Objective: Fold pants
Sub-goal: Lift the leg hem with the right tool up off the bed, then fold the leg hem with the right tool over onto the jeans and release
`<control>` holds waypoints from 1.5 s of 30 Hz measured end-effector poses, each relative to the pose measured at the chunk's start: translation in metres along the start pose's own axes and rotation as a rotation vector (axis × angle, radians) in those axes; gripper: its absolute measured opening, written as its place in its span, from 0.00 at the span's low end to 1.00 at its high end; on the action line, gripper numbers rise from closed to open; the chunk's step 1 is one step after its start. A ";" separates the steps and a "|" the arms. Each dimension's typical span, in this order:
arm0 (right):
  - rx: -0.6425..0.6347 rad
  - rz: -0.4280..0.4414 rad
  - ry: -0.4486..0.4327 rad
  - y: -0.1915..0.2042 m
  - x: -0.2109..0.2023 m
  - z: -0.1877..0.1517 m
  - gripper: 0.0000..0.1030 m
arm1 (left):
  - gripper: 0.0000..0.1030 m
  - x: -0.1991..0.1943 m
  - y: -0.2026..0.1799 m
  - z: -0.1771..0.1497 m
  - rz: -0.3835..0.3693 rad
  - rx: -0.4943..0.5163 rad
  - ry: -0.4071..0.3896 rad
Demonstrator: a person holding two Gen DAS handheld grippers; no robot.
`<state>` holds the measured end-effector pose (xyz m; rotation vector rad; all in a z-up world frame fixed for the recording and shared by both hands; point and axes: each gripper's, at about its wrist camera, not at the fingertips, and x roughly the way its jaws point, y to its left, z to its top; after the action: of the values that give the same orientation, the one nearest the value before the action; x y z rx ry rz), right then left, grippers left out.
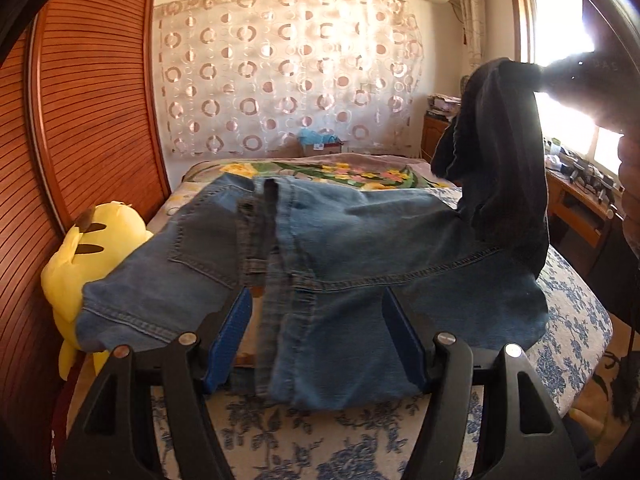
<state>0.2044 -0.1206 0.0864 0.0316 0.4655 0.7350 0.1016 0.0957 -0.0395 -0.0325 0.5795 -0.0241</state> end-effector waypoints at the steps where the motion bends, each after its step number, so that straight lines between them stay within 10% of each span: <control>1: -0.019 0.030 0.008 0.015 0.006 0.002 0.03 | 0.65 -0.001 0.004 0.000 0.006 -0.007 -0.003; 11: -0.120 0.115 0.198 0.068 0.055 -0.041 0.11 | 0.65 -0.001 0.024 -0.005 0.029 -0.037 -0.003; 45: -0.093 -0.221 0.341 -0.053 0.046 -0.166 0.47 | 0.65 0.040 -0.021 -0.006 -0.040 0.054 0.080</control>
<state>0.1976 -0.1522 -0.0908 -0.2321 0.7470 0.5442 0.1312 0.0738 -0.0652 0.0097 0.6584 -0.0799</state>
